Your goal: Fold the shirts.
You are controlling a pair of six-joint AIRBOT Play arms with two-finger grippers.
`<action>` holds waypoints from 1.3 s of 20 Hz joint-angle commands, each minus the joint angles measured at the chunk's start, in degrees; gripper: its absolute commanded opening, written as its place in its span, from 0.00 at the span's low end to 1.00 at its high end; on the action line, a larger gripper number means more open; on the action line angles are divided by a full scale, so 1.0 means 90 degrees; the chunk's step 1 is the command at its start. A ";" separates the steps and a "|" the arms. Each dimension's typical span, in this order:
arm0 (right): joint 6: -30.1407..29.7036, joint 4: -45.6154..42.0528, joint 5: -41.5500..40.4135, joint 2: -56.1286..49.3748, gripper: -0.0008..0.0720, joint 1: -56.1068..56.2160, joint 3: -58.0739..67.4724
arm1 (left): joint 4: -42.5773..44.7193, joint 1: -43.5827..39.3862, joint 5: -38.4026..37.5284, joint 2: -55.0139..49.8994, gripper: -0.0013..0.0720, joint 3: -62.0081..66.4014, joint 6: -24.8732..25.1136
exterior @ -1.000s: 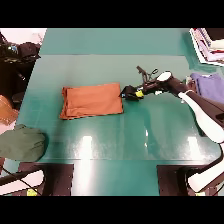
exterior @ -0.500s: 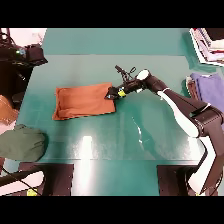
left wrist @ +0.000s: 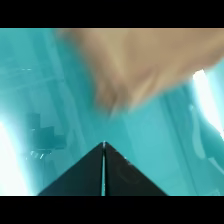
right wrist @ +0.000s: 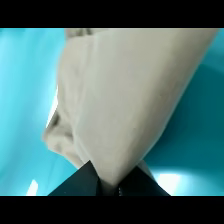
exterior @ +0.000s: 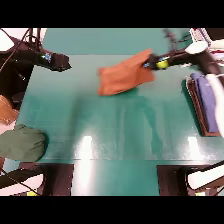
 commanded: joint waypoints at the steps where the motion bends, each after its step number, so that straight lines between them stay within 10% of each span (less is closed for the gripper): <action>1: 0.0372 -0.0670 0.0104 0.0670 0.04 -0.1644 0.0012 | -0.0087 -0.0223 -0.0005 0.0005 0.05 -0.0002 0.0012; 17: 0.0527 0.0022 0.0563 0.0818 0.04 -0.4435 0.1770 | -0.0177 -0.0221 0.0002 0.0005 0.05 -0.0002 -0.0172; 26: 0.0656 -0.1797 0.1207 0.2412 0.04 -0.5095 0.0104 | -0.0180 -0.0221 -0.0010 0.0005 0.05 -0.0002 -0.0155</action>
